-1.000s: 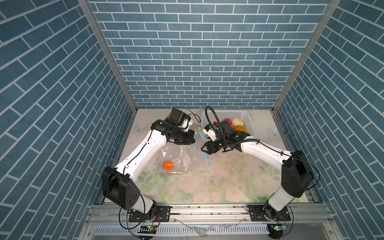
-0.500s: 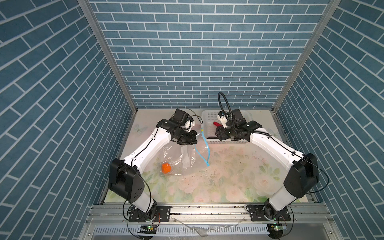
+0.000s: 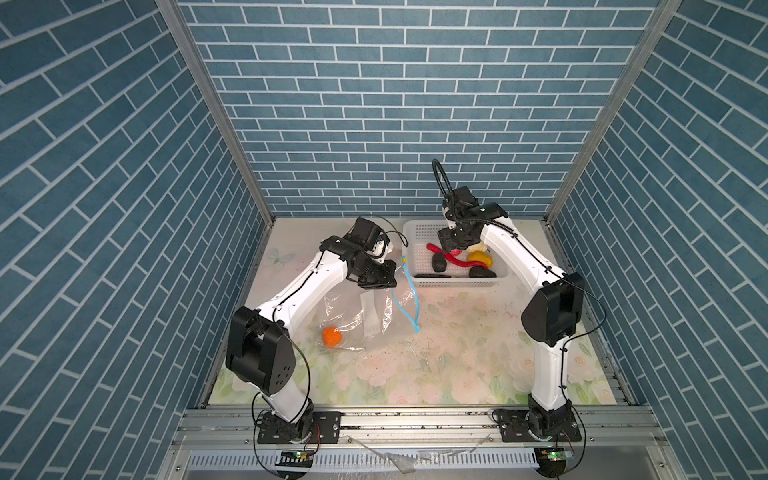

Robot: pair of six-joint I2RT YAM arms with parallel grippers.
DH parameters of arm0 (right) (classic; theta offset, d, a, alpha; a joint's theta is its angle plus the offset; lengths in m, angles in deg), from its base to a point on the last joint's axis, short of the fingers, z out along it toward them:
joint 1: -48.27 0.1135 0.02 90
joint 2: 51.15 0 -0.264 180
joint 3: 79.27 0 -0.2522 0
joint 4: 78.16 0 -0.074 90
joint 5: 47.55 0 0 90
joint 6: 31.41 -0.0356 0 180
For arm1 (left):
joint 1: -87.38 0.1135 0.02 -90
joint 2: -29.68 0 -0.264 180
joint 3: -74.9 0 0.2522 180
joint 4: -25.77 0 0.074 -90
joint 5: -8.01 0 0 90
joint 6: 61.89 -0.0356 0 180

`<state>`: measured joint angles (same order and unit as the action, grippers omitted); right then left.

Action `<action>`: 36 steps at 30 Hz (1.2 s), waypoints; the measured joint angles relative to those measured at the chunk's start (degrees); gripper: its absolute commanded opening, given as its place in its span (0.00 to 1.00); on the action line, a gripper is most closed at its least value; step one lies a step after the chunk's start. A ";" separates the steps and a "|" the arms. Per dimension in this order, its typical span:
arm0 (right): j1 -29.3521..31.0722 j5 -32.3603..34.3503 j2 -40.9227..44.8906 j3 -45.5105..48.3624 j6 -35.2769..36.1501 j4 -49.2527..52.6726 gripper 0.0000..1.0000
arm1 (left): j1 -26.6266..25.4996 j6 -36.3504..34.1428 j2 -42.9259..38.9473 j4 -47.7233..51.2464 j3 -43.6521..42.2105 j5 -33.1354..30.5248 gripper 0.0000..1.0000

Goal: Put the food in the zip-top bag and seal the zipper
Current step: 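Lower the right gripper and close it on the pink fruit in the basket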

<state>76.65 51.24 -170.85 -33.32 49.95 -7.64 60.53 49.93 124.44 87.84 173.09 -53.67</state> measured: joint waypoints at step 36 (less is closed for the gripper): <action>-6.69 -5.51 -24.61 -20.02 -2.78 -1.20 0.75 | 0.24 -0.04 2.75 0.70 2.89 0.33 0.00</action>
<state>69.96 45.74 -195.46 -53.34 47.17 -8.85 60.77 49.89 127.20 88.54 175.97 -53.34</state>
